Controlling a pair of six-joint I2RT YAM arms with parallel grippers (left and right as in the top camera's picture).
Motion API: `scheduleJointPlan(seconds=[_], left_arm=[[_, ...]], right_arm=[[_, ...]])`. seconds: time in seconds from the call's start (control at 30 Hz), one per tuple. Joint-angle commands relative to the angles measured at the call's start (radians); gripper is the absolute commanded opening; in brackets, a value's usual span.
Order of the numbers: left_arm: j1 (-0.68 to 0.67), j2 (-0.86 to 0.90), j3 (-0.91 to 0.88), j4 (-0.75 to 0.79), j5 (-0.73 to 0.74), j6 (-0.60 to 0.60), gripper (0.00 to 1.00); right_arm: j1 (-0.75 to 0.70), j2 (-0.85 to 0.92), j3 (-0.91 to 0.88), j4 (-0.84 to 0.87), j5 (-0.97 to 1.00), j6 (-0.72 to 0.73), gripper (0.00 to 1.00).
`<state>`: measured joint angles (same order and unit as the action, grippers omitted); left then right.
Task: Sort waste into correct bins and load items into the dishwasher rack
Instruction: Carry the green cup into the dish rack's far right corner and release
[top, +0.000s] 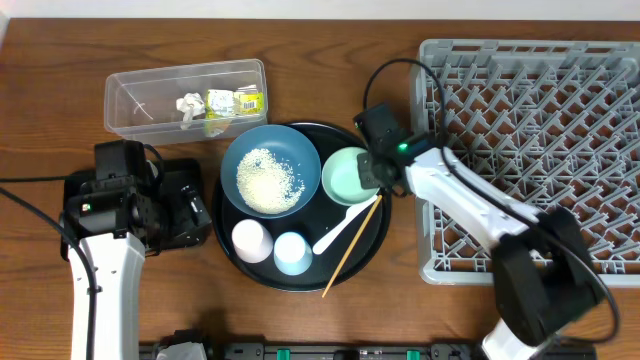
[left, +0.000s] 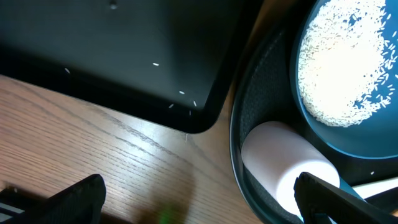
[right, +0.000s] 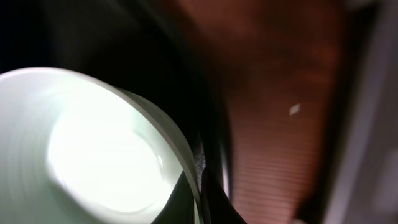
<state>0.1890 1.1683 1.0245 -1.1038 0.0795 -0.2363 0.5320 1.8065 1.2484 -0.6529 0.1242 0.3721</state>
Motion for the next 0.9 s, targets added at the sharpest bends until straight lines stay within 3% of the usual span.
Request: scheduleJointPlan(seconds=[0.0, 0.2, 0.37, 0.47, 0.87], left_arm=[[0.006, -0.007, 0.005, -0.006, 0.000, -0.009, 0.98], [0.006, -0.007, 0.005, -0.006, 0.000, -0.009, 0.98], [0.006, -0.007, 0.005, -0.007, 0.000, -0.010, 0.98], [0.006, -0.007, 0.005, -0.007, 0.000, -0.010, 0.98], [0.006, -0.007, 0.005, -0.006, 0.000, -0.010, 0.98]], right_arm=[[-0.043, -0.157, 0.090, 0.005, 0.116, -0.107, 0.01], [-0.148, -0.301, 0.122, 0.044, 0.453, -0.306, 0.01], [-0.334, -0.313, 0.122, 0.211, 0.711, -0.617, 0.01], [-0.464, -0.298, 0.122, 0.289, 0.730, -0.760, 0.01], [-0.833, -0.213, 0.122, 0.478, 0.766, -0.883, 0.01]])
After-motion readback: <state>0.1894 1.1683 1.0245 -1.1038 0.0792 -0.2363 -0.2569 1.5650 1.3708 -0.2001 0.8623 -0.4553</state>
